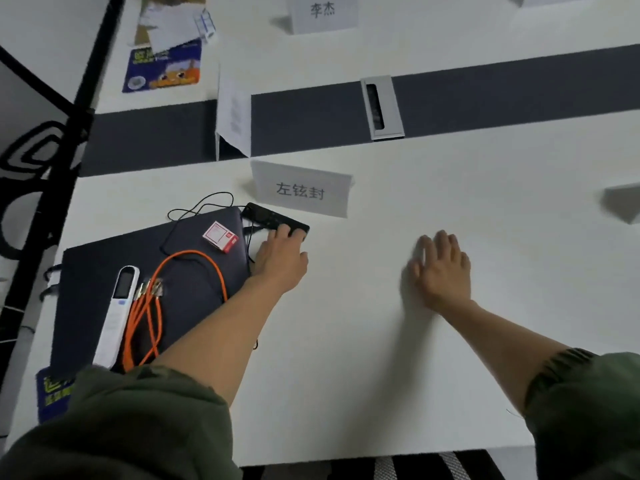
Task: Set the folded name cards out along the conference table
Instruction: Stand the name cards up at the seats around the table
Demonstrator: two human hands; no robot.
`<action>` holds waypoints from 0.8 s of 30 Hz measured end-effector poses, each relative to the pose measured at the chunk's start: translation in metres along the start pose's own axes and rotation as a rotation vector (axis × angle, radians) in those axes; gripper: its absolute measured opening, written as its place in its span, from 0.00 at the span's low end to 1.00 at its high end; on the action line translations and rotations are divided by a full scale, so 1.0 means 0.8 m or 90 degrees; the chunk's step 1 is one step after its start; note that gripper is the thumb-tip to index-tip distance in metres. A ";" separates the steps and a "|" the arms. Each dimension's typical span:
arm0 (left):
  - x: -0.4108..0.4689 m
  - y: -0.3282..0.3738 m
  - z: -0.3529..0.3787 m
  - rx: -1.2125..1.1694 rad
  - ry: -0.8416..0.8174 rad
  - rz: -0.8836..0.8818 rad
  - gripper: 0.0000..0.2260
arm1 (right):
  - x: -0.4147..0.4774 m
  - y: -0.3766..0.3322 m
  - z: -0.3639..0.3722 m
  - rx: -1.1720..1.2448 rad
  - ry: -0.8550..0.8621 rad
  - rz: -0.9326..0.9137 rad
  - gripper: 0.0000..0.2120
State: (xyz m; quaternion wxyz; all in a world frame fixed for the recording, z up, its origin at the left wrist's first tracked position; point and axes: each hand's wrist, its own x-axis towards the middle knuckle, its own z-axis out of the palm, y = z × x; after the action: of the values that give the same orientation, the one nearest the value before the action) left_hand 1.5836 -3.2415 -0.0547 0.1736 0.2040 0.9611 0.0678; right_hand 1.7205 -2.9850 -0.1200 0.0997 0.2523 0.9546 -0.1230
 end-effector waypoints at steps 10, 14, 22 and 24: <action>0.059 -0.030 0.040 0.102 0.006 0.097 0.18 | -0.007 -0.001 0.031 0.019 0.051 0.050 0.28; 0.042 -0.039 0.047 0.114 0.016 0.129 0.15 | -0.008 -0.001 0.030 0.023 0.032 0.061 0.29; 0.074 -0.036 -0.003 0.075 0.140 0.116 0.12 | -0.009 -0.007 0.026 0.044 0.028 0.072 0.28; 0.103 -0.035 -0.029 0.088 0.194 0.093 0.19 | -0.009 -0.008 0.026 0.045 0.034 0.074 0.28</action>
State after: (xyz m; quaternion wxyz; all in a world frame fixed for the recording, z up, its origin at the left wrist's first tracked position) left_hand 1.4946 -3.2342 -0.0639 0.0060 0.2720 0.9612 0.0445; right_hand 1.7261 -2.9992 -0.1366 0.0720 0.3138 0.9358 -0.1436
